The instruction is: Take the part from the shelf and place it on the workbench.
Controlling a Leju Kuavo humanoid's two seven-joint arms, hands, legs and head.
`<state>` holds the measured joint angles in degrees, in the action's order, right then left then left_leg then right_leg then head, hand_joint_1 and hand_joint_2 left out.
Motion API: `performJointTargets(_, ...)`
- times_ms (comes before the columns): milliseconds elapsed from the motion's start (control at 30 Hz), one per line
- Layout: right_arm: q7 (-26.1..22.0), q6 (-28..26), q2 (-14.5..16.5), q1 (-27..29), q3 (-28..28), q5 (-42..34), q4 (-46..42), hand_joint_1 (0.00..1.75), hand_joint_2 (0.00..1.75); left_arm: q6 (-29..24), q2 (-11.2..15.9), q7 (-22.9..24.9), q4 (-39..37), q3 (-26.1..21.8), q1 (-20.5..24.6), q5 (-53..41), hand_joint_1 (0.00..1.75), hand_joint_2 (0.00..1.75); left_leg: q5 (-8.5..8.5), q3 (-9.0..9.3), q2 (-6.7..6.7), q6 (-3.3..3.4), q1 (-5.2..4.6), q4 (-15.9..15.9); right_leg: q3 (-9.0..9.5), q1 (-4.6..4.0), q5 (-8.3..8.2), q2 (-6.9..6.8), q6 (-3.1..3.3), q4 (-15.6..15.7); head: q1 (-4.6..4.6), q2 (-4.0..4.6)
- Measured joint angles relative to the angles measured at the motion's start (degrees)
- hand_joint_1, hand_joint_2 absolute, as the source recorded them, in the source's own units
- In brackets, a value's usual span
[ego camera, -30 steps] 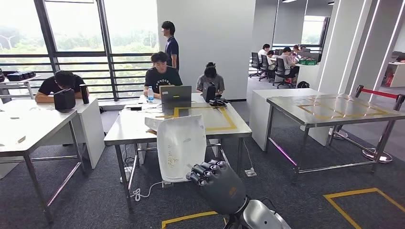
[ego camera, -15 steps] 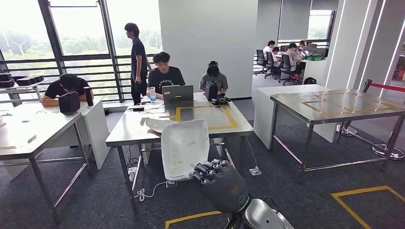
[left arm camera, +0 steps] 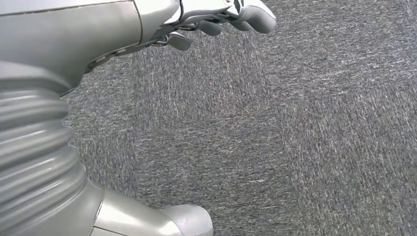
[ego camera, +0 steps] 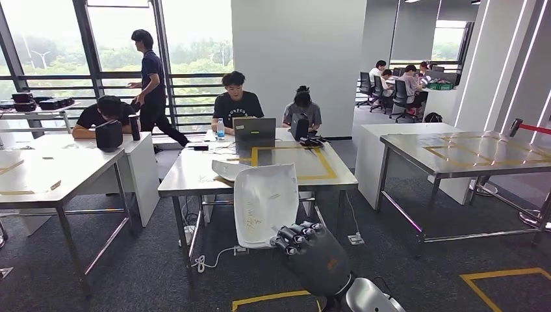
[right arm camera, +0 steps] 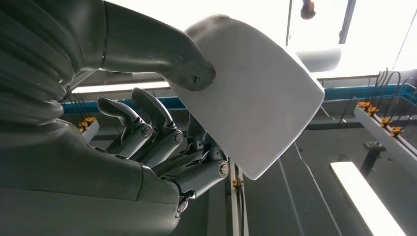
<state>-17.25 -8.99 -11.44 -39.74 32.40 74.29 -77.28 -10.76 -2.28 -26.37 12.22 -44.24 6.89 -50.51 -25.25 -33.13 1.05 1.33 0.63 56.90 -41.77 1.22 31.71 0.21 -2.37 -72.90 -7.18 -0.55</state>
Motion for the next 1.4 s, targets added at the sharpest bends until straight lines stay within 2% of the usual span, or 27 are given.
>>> performJointTargets(67,0.02,-0.01,-0.01,0.06,-0.02,0.04,-0.01,1.75,1.75,-0.01,-0.05,0.04,0.01,0.0,0.01,0.0,0.0,1.75,-0.63,-0.08,0.12,-0.52,0.19,0.88,3.31,0.3,-3.57,0.0,-0.2,6.9,0.33,0.0)
performJointTargets(133,0.03,-0.05,0.01,0.02,-0.04,0.07,-0.03,1.75,1.75,-0.02,0.01,0.08,0.03,0.0,0.06,0.01,0.0,1.75,-1.36,-0.41,0.26,-1.31,0.12,1.87,6.29,0.25,-5.35,0.13,0.22,12.61,0.56,0.0)
performJointTargets(200,0.08,-0.06,0.01,0.03,-0.07,0.1,-0.06,1.75,1.75,-0.02,0.03,0.12,0.03,0.0,0.04,0.01,0.0,1.75,-1.63,-0.62,0.35,-2.09,0.02,2.11,6.7,-0.07,-5.2,0.26,1.18,13.32,0.68,0.0)
performJointTargets(300,0.21,-0.06,0.13,-0.08,-0.09,0.17,-0.09,1.75,1.75,-0.03,-0.04,0.13,0.02,0.0,0.02,0.01,0.0,1.75,-2.24,-1.02,0.07,-3.03,0.22,2.88,6.79,0.1,-5.41,0.16,2.45,13.59,0.69,0.0)
performJointTargets(367,0.35,-0.06,0.22,-0.18,-0.09,0.23,-0.09,1.75,1.75,-0.03,-0.01,0.11,0.02,0.0,0.1,0.0,0.0,1.75,-4.72,-3.34,-0.36,-3.48,0.27,7.61,6.99,0.27,-5.43,0.0,2.97,13.8,0.55,0.0)
performJointTargets(433,0.42,-0.03,0.25,-0.08,-0.09,0.33,-0.09,1.75,1.75,-0.03,0.0,0.14,0.01,0.0,0.08,-0.01,0.0,1.75,-7.51,-6.99,-0.5,-3.74,0.29,14.6,7.03,0.23,-5.31,-0.11,3.21,13.8,0.39,0.0)
performJointTargets(467,0.44,-0.02,0.25,0.03,-0.09,0.42,-0.09,1.75,1.75,-0.03,-0.01,0.15,0.01,0.0,0.03,-0.03,0.0,1.75,-7.78,-8.21,-0.51,-3.78,0.3,16.66,7.05,0.21,-5.24,-0.14,3.24,13.78,0.37,0.0)
performJointTargets(500,0.46,-0.01,0.27,0.11,-0.09,0.49,-0.09,1.75,1.75,-0.03,-0.03,0.16,0.01,0.0,0.0,-0.04,0.0,1.75,-7.07,-8.56,-0.52,-3.74,0.3,16.84,7.08,0.2,-5.17,-0.16,3.22,13.75,0.38,0.0)
performJointTargets(533,0.48,-0.01,0.31,0.16,-0.09,0.56,-0.09,1.75,1.75,-0.03,-0.03,0.16,0.01,0.0,0.0,-0.06,0.0,1.75,-5.47,-7.87,-0.56,-3.64,0.31,14.99,7.16,0.21,-5.09,-0.17,3.14,13.72,0.39,0.0)
performJointTargets(567,0.5,-0.01,0.37,0.16,-0.09,0.6,-0.09,1.75,1.75,-0.03,-0.01,0.16,0.02,0.0,0.02,-0.07,0.0,1.75,-3.36,-6.33,-0.64,-3.48,0.31,11.54,7.27,0.23,-4.98,-0.17,3.01,13.69,0.41,0.0)
performJointTargets(633,0.56,-0.01,0.5,0.12,-0.09,0.62,-0.09,1.75,1.75,-0.03,0.03,0.16,0.02,0.0,0.1,-0.07,0.0,1.75,-0.92,-3.15,-0.93,-3.04,0.12,4.89,7.41,0.17,-4.78,-0.15,2.53,13.67,0.52,0.0)
performJointTargets(700,0.61,-0.01,0.55,0.07,-0.09,0.64,-0.09,1.75,1.75,-0.01,0.02,0.21,0.02,0.0,0.15,-0.09,0.0,1.75,-0.82,-1.97,-1.01,-2.42,-0.21,2.41,7.41,0.03,-4.8,-0.13,1.82,13.87,0.8,0.0)
performJointTargets(800,0.62,-0.02,0.55,0.04,-0.09,0.74,-0.1,1.75,1.75,0.08,-0.01,0.3,0.01,0.0,0.12,-0.28,0.0,1.75,-0.64,-1.61,-0.78,-1.14,-0.16,1.87,7.47,0.04,-4.45,-0.17,0.75,13.75,1.33,0.0)
performJointTargets(833,0.63,-0.03,0.56,0.01,-0.09,0.76,-0.1,1.75,1.75,0.11,-0.01,0.3,0.02,0.0,0.15,-0.37,0.0,1.75,-0.58,-1.38,-0.74,-0.69,-0.05,1.64,6.9,0.04,-3.63,-0.17,0.54,12.39,1.54,0.0)
performJointTargets(867,0.63,-0.04,0.56,0.0,-0.09,0.79,-0.1,1.75,1.75,0.13,-0.02,0.3,0.02,0.0,0.17,-0.44,0.0,1.75,-0.57,-1.17,-0.74,-0.31,0.03,1.46,5.57,0.03,-2.24,-0.15,0.41,9.64,1.77,0.0)
performJointTargets(933,0.63,-0.04,0.56,0.16,-0.09,0.8,-0.09,1.75,1.75,0.14,-0.02,0.3,0.02,0.0,0.17,-0.5,0.0,1.75,-0.76,-1.06,-0.71,0.17,-0.12,1.48,1.4,-0.1,0.99,-0.12,0.3,1.69,2.15,0.0)
performJointTargets(967,0.63,-0.03,0.55,0.32,-0.09,0.81,-0.09,1.75,1.75,0.15,-0.02,0.31,0.02,0.0,0.13,-0.51,0.0,1.75,-0.87,-1.01,-0.67,0.3,-0.22,1.54,-0.45,-0.14,1.78,-0.11,0.29,-1.43,2.31,0.0)
performJointTargets(1000,0.63,-0.02,0.55,0.46,-0.09,0.81,-0.09,1.75,1.75,0.15,-0.02,0.31,0.02,0.0,0.1,-0.53,0.0,1.75,-0.98,-0.94,-0.6,0.37,-0.32,1.62,-1.33,-0.18,1.45,-0.11,0.36,-2.52,2.42,0.0)
performJointTargets(1033,0.63,-0.01,0.55,0.55,-0.09,0.83,-0.09,1.75,1.75,0.16,-0.02,0.32,0.02,0.0,0.09,-0.54,0.0,1.75,-1.13,-0.82,-0.51,0.38,-0.4,1.73,-0.99,-0.24,0.01,-0.11,0.54,-1.23,2.53,0.0)
performJointTargets(1100,0.63,0.0,0.55,0.5,-0.09,0.84,-0.09,1.75,1.75,0.16,-0.05,0.32,0.02,0.0,0.11,-0.55,0.0,1.75,-1.55,-0.48,-0.33,0.25,-0.51,1.98,2.46,-0.46,-4.17,-0.1,1.19,6.54,2.67,0.0)
performJointTargets(1133,0.63,-0.01,0.56,0.42,-0.09,0.85,-0.09,1.75,1.75,0.16,-0.1,0.32,0.01,0.0,0.14,-0.56,0.0,1.75,-1.79,-0.41,-0.26,0.06,-0.64,2.12,4.28,-0.66,-5.55,-0.12,1.53,10.29,2.72,0.0)
performJointTargets(1167,0.63,-0.01,0.56,0.38,-0.09,0.86,-0.09,1.75,1.75,0.17,-0.14,0.32,0.01,0.0,0.14,-0.56,0.0,1.75,-1.97,-0.38,-0.21,-0.18,-0.7,2.2,5.53,-0.83,-6.23,-0.14,1.82,12.85,2.78,0.0)
performJointTargets(1233,0.63,-0.01,0.56,0.37,-0.1,0.87,-0.09,1.75,1.75,0.19,-0.19,0.32,0.01,0.0,0.13,-0.57,0.0,1.75,-2.14,-0.36,-0.16,-0.79,-0.74,2.1,6.18,-1.13,-6.09,-0.15,2.18,14.06,2.87,0.0)
performJointTargets(1300,0.64,-0.03,0.6,0.32,-0.11,0.86,-0.13,1.75,1.75,0.22,-0.18,0.31,0.03,0.0,0.13,-0.57,0.0,1.75,-2.45,-0.32,-0.21,-1.47,-0.73,2.22,6.6,-0.85,-6.11,-0.17,2.67,14.46,2.99,0.0)
performJointTargets(1333,0.66,-0.04,0.64,0.24,-0.12,0.86,-0.15,1.75,1.75,0.25,-0.18,0.29,0.05,0.0,0.16,-0.57,0.0,1.75,-3.06,-0.76,-0.28,-1.82,-0.73,3.27,6.93,-0.65,-6.1,-0.22,2.97,14.72,3.02,0.0)
performJointTargets(1400,0.65,-0.06,0.73,0.16,-0.13,0.86,-0.17,1.75,1.75,0.29,-0.12,0.28,0.07,0.0,0.19,-0.57,0.0,1.75,-5.56,-3.48,-0.44,-2.45,-0.51,8.76,7.52,-0.33,-5.94,-0.33,3.44,15.04,2.99,0.0)
